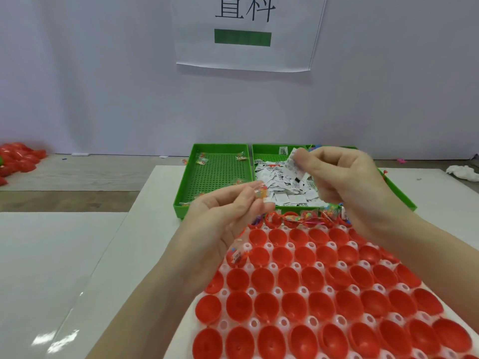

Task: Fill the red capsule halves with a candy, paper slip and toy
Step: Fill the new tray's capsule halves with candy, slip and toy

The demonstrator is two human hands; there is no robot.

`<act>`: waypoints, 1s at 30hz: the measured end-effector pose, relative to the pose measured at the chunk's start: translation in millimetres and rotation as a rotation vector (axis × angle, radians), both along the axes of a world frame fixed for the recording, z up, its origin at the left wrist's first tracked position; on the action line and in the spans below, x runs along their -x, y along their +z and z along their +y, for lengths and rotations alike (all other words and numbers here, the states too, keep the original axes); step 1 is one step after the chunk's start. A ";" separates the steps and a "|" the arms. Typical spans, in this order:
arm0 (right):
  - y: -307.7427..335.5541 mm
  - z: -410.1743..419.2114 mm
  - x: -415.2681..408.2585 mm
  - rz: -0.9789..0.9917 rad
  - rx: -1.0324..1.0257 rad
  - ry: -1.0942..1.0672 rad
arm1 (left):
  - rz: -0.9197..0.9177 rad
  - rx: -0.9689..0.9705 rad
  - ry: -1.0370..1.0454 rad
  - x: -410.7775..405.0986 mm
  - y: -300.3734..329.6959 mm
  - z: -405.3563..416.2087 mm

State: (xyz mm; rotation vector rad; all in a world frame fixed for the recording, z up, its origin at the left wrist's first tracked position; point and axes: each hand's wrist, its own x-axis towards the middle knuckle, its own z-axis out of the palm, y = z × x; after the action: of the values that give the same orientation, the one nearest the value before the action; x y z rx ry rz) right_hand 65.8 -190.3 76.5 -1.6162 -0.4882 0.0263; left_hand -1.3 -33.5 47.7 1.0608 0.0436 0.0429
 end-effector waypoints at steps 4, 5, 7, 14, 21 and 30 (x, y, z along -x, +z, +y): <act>1.8 1.2 35.2 -0.173 0.051 0.106 | -0.052 -0.201 -0.001 13.2 3.3 -11.8; -0.1 1.4 39.0 -0.256 0.113 0.084 | -0.067 -0.268 -0.023 16.3 3.5 -12.6; -3.5 2.4 42.6 -0.348 0.177 0.025 | -0.068 -0.269 -0.095 20.7 4.7 -11.4; -11.1 13.4 38.0 -0.288 0.178 -0.028 | 0.008 0.073 -0.197 23.0 3.6 -9.0; -8.7 14.0 38.8 0.045 0.104 0.112 | -0.099 -0.328 0.024 21.1 -5.2 -7.2; -0.7 -0.6 38.4 0.093 -0.038 0.184 | -0.039 -0.463 0.102 19.8 -7.4 -5.3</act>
State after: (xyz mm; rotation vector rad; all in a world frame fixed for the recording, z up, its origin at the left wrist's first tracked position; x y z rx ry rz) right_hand 27.4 -190.9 75.9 -1.5214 -0.5605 0.2285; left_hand -21.1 -38.7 40.3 1.5200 0.0544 0.1724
